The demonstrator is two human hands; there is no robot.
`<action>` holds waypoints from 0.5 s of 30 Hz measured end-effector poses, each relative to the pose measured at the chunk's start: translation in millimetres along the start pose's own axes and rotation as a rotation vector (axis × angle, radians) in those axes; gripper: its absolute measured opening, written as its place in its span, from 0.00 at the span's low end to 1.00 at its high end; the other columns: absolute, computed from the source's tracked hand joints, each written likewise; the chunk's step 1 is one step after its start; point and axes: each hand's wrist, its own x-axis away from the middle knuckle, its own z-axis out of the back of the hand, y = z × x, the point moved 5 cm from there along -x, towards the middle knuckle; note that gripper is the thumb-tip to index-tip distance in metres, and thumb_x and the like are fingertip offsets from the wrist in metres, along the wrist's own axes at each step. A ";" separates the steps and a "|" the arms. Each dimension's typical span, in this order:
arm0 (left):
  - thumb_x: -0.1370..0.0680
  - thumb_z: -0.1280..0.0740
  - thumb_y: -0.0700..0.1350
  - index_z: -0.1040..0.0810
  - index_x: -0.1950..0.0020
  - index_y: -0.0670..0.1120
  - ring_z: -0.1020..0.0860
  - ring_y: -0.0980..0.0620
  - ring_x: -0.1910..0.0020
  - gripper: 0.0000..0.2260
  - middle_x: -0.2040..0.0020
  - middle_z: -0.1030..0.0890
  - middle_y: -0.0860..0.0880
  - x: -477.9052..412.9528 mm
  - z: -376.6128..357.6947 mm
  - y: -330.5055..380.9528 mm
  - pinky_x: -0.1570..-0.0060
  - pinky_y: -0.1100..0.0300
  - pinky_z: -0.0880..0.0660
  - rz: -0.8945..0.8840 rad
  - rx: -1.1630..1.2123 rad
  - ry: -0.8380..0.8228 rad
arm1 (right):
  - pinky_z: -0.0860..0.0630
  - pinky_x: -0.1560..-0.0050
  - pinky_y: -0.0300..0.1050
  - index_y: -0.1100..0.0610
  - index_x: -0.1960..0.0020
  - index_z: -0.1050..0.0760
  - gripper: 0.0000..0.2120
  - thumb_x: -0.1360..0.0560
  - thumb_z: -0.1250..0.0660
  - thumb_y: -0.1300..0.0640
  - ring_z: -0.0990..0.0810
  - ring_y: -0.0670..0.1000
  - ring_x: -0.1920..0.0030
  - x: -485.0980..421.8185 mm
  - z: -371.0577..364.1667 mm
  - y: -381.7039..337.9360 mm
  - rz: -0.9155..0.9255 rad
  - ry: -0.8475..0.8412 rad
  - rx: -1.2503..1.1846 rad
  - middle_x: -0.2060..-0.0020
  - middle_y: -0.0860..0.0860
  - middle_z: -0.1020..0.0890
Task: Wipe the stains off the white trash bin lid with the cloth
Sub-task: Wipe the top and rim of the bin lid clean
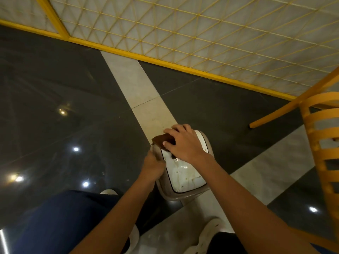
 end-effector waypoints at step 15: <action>0.18 0.49 0.47 0.37 0.30 0.49 0.32 0.64 0.44 0.16 0.40 0.32 0.57 -8.4 -28.3 4.4 0.52 0.80 0.37 -0.283 -0.046 -0.088 | 0.34 0.44 0.45 0.56 0.42 0.22 0.15 0.21 0.42 0.49 0.32 0.51 0.43 18.2 -1.6 31.1 -0.068 0.129 0.049 0.43 0.50 0.25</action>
